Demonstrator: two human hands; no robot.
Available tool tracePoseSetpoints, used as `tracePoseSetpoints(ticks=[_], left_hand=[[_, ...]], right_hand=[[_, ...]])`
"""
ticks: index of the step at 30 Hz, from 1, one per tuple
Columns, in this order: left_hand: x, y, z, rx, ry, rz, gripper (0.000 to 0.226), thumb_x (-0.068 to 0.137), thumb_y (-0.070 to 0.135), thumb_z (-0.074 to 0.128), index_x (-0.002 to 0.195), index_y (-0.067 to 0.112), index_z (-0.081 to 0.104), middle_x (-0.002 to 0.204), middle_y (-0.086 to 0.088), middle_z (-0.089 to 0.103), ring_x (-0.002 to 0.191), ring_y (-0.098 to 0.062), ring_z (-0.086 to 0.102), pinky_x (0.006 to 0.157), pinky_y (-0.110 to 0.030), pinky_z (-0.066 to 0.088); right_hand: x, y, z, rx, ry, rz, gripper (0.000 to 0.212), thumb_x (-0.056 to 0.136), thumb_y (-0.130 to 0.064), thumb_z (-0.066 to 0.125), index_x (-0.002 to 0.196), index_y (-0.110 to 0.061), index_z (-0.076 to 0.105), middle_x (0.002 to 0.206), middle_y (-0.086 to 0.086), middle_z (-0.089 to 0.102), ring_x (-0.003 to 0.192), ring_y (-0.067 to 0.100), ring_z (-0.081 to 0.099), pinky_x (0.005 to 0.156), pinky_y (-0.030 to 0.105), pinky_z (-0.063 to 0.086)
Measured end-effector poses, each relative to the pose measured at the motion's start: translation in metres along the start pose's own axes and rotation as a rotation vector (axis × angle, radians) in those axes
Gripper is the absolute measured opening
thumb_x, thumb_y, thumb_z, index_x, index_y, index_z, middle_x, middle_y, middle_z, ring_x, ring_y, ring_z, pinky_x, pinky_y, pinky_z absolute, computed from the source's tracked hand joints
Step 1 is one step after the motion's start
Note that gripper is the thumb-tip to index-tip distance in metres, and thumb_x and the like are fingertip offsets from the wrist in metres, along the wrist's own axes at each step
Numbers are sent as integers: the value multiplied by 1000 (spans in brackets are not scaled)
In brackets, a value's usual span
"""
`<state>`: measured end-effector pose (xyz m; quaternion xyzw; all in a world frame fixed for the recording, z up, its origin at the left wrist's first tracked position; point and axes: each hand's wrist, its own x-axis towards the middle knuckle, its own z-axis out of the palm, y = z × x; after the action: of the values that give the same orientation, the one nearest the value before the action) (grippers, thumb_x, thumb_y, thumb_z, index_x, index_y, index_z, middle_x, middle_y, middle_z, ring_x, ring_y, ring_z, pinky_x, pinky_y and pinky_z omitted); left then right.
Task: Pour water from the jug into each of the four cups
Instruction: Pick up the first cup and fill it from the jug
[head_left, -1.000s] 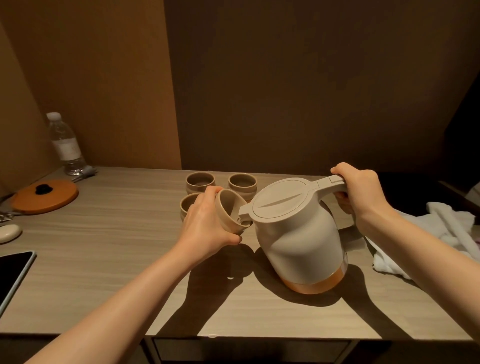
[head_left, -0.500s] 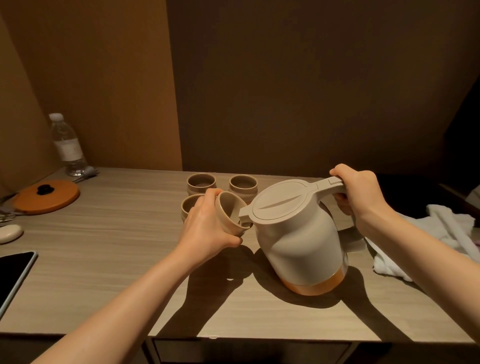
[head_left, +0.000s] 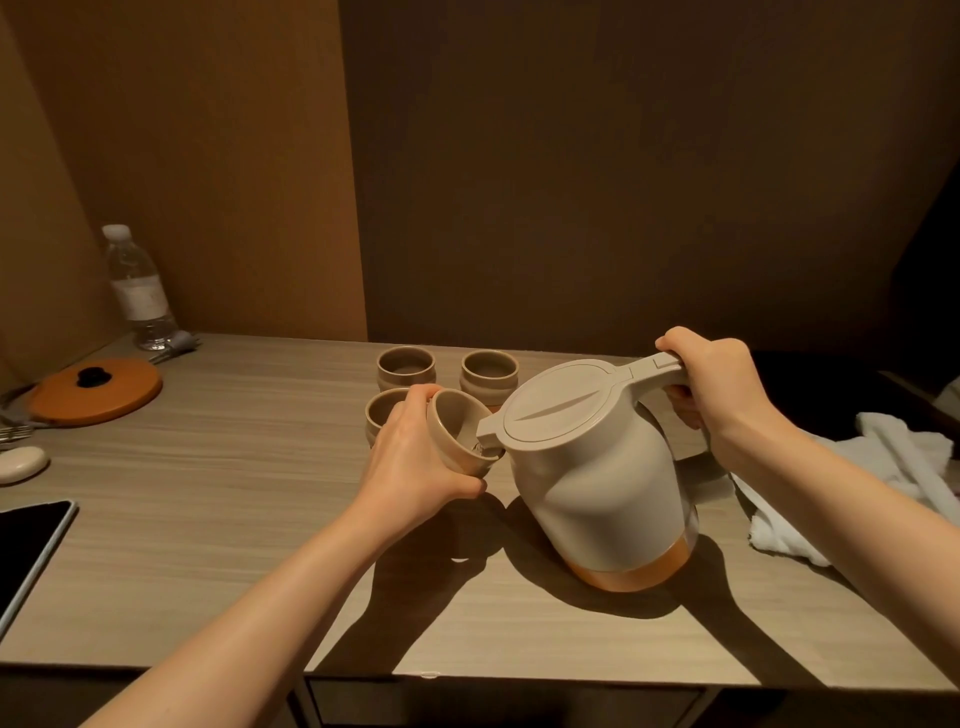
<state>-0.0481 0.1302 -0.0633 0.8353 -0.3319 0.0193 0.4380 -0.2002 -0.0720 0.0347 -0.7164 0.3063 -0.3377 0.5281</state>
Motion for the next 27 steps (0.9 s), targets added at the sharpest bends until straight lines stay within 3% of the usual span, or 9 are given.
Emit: tracePoseSetpoints(ticks=[5, 21, 27], left_hand=[[-1, -1, 0, -21, -4, -4, 102, 45, 32, 93, 130, 29, 37, 124, 6, 52, 113, -13, 50, 88, -35, 51], [-5, -4, -1, -34, -2, -23, 102, 46, 30, 93, 130, 29, 37, 125, 6, 51, 114, -14, 51, 89, -33, 52], [-6, -6, 0, -45, -1, -26, 102, 45, 31, 93, 130, 28, 37, 124, 6, 51, 114, -13, 51, 90, -33, 51]], right_hand=[[1, 1, 0, -20, 6, -3, 36, 86, -26, 53, 54, -11, 48, 47, 1, 42, 33, 3, 36, 41, 23, 28], [2, -3, 6, -76, 0, -29, 37, 84, -29, 54, 52, -12, 49, 49, 3, 43, 44, 12, 36, 46, 28, 27], [2, -4, 7, -69, -9, -34, 38, 85, -27, 53, 51, -11, 47, 44, 0, 41, 40, 10, 34, 43, 26, 26]])
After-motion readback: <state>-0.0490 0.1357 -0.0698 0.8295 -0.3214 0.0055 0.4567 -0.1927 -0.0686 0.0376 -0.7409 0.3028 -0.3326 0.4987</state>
